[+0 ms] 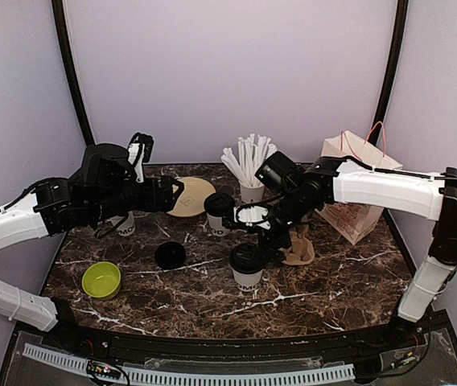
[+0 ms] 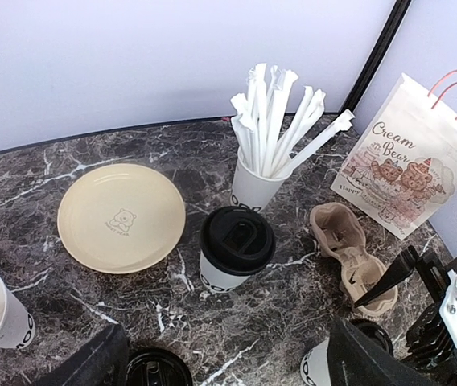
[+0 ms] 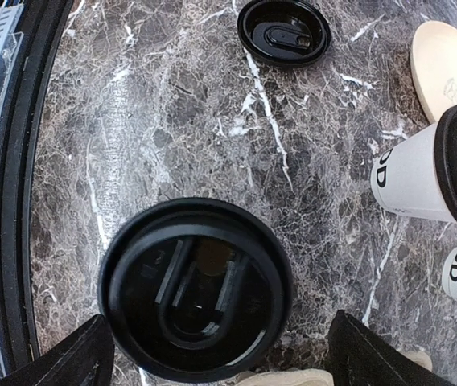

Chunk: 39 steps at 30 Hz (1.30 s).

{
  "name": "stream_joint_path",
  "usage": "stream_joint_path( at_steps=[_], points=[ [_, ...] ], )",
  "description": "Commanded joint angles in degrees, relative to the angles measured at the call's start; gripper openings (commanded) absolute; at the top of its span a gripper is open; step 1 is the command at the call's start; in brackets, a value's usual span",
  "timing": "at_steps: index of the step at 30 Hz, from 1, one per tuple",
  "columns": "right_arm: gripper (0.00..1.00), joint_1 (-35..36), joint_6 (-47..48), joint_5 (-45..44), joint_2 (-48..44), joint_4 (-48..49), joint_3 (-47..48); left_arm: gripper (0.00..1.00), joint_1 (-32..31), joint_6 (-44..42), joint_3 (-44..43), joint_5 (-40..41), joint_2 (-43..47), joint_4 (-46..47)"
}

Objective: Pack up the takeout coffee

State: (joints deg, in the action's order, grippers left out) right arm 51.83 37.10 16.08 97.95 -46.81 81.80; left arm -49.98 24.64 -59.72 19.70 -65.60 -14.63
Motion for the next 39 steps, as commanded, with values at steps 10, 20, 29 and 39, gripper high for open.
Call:
stream_joint_path(
  at_steps=[10, 20, 29, 39],
  points=[
    [0.92, 0.79, 0.21, 3.09, 1.01, -6.2, 5.07, 0.88, 0.96, 0.55, 1.23, -0.71, 0.21, 0.92],
    [0.98, 2.67, 0.48, 1.02, 3.93, -6.48, 5.49, 0.88, 1.27, 0.34, 0.75, -1.49, -0.65, -0.37],
    [0.86, 3.62, -1.2, -1.09, 5.97, -5.93, 6.35, 0.88, 1.58, 0.49, 0.86, -2.11, -1.25, -0.18],
    [0.68, 3.89, -2.63, -3.51, 3.9, -6.53, 7.12, 0.88, 1.81, 0.17, 0.47, -2.41, -1.74, -0.08]
  ],
)
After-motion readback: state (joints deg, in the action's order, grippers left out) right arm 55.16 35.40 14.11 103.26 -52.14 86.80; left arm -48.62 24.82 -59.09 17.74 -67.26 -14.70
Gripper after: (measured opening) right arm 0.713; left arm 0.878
